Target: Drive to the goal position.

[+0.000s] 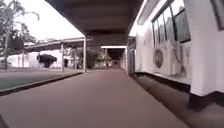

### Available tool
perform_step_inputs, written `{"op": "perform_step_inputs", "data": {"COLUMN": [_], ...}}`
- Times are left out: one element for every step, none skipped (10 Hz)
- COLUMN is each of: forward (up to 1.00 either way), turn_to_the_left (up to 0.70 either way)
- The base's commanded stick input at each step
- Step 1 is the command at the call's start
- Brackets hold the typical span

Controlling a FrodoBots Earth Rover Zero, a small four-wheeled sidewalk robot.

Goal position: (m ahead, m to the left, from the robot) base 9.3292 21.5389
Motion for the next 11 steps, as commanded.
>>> {"op": "perform_step_inputs", "data": {"forward": [0.85,0.85,0.85,0.85,0.85,0.85,0.85,0.85,0.85,0.85,0.85], "turn_to_the_left": [0.00,0.00,0.00,0.00,0.00,0.00,0.00,0.00,0.00,0.00,0.00]}}
